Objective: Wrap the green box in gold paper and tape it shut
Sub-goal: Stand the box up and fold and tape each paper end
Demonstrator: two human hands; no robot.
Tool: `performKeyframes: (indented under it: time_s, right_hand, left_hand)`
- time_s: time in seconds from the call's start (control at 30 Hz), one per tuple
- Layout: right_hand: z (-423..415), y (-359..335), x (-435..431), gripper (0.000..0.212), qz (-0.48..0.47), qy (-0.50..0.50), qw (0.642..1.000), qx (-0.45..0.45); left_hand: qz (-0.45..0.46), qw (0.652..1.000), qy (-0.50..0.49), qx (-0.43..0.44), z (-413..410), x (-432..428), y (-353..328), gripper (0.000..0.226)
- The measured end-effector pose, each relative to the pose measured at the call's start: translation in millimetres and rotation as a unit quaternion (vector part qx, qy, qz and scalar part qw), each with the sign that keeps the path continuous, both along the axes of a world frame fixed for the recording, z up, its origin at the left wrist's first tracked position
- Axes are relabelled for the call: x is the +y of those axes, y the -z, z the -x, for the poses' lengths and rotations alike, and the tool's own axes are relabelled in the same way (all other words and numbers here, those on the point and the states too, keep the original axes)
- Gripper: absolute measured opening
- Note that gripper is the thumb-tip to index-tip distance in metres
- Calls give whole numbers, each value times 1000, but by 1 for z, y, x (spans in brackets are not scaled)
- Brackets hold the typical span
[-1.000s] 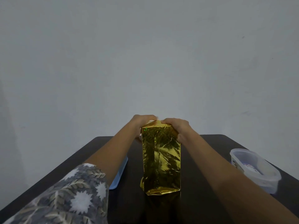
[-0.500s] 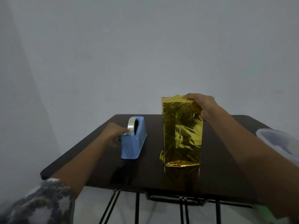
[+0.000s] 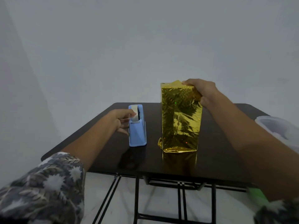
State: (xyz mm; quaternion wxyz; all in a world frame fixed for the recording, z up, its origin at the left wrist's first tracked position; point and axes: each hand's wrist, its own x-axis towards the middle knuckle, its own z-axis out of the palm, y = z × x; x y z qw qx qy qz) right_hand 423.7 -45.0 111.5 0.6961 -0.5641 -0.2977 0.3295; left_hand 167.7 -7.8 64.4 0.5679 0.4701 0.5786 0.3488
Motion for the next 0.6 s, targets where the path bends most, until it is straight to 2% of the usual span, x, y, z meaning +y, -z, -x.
performKeyframes:
  time_s: [0.1, 0.2, 0.27, 0.5, 0.6]
  right_hand:
    - [1, 0, -1, 110, 1, 2, 1000, 0]
    - [6, -2, -6, 86, 3, -1, 1000, -11]
    - [6, -3, -7, 76, 4, -1, 1000, -10]
    - [5, -1, -4, 98, -6, 8, 1000, -8]
    - [6, -2, -3, 92, -10, 4, 1000, -8]
  left_hand:
    - [22, 1000, -2, -16, -7, -3, -2, 19]
    - [48, 997, -25, -54, -14, -4, -2, 43]
    - [50, 995, -40, -77, -19, -6, 3, 49]
    - [16, 988, -97, -118, -22, 3, 23, 47]
    - [-11, 987, -97, -130, -20, -1, 23, 44]
